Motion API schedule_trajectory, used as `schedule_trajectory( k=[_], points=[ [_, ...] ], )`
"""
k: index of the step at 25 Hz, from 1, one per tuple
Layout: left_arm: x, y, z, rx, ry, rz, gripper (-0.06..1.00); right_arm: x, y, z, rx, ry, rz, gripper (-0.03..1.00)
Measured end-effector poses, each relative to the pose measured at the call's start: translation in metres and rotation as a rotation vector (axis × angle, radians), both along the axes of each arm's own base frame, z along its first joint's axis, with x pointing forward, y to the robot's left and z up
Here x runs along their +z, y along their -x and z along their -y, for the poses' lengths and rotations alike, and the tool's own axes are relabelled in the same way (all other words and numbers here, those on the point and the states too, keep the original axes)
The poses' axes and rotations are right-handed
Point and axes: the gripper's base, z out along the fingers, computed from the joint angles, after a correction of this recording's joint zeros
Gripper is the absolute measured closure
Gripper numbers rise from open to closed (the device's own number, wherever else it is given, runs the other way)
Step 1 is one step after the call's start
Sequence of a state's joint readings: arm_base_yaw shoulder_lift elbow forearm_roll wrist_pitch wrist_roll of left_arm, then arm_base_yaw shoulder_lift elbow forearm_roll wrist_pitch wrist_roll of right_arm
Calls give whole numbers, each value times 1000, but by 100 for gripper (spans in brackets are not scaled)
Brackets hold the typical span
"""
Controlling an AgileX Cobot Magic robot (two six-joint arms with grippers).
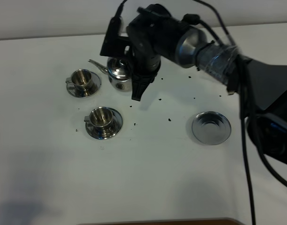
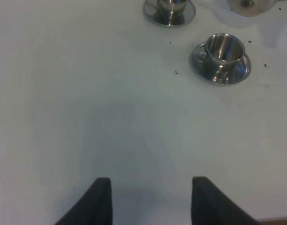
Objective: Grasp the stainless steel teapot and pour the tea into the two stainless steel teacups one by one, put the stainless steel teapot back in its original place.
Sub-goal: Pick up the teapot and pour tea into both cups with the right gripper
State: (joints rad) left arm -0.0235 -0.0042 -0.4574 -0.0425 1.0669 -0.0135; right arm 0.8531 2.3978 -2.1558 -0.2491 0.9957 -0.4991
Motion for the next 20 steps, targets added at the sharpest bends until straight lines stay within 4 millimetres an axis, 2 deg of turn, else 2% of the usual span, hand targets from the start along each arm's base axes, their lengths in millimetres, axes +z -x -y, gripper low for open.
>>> schedule_trajectory(
  k=[5,9,14,20],
  points=[
    [0,0,0,0,0,0,49,-2,5,-20,64,33,75,78],
    [0,0,0,0,0,0,49,-11,8,-30,114,75,129,78],
    [0,0,0,0,0,0,49,-22,6,-32,150,141,191,78],
    [0,0,0,0,0,0,49,-19,2,-34,174,146,254,78]
  ],
)
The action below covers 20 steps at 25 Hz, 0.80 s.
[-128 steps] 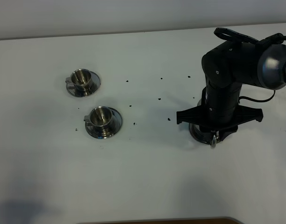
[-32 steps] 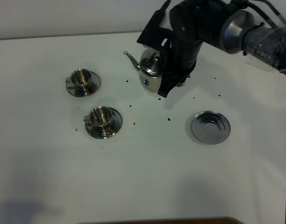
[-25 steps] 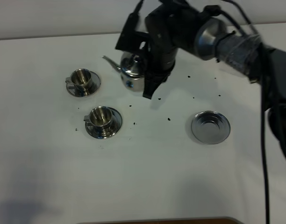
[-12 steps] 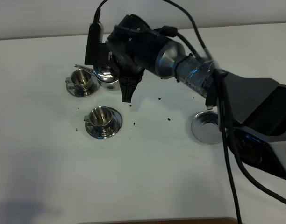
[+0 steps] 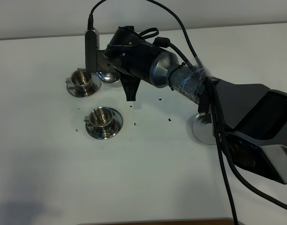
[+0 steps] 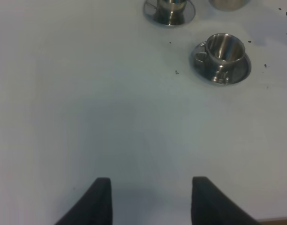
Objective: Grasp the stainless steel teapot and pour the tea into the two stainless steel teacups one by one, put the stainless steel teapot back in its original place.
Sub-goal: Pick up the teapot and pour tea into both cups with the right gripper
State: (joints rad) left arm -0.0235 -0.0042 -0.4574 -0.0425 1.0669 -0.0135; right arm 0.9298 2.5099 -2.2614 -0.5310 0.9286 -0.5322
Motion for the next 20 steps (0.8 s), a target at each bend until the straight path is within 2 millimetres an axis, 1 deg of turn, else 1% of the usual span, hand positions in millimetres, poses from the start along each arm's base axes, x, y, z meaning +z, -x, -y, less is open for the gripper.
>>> schedule_trajectory(
  k=[7,12,20],
  points=[
    [0,0,0,0,0,0,49,1,-4,-3,39,-11,62,78],
    [0,0,0,0,0,0,49,-6,-8,-3,38,16,103,78],
    [0,0,0,0,0,0,49,-3,-12,-2,48,51,170,78]
  ],
)
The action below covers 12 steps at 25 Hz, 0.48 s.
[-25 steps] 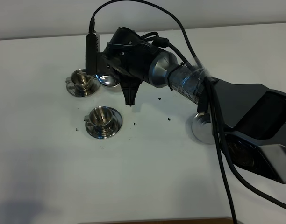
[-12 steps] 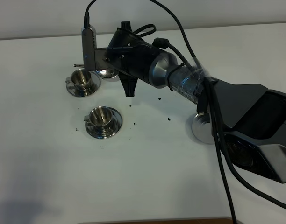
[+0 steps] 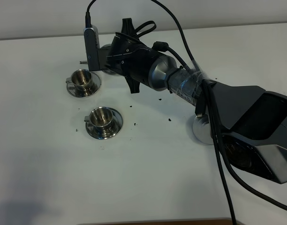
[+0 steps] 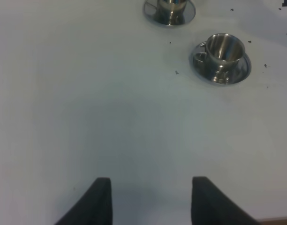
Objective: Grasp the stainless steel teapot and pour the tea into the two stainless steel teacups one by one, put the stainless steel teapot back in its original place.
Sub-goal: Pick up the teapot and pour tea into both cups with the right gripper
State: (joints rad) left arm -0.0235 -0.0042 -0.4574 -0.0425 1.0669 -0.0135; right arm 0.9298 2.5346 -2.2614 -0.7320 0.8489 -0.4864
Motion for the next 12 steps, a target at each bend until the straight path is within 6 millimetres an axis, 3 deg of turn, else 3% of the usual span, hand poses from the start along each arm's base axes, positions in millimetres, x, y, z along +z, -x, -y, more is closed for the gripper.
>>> schedule_trajectory(
  k=[12],
  points=[
    [0,0,0,0,0,0,49,-13,5,-11,74,65,58,78]
  ],
)
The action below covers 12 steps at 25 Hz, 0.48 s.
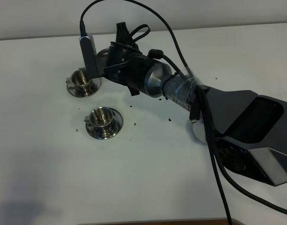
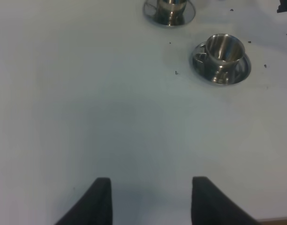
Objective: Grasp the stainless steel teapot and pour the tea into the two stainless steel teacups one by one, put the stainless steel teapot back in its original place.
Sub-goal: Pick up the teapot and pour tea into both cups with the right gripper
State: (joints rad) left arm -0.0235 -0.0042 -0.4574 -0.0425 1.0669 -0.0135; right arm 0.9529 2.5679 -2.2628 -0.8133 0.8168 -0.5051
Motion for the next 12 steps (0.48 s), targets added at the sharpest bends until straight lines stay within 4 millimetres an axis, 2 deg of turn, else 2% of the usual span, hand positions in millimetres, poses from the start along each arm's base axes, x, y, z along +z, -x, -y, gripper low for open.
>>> schedule_trajectory(
  k=[12],
  points=[
    [0,0,0,0,0,0,49,0,0,-2,59,80,57,78]
  ],
)
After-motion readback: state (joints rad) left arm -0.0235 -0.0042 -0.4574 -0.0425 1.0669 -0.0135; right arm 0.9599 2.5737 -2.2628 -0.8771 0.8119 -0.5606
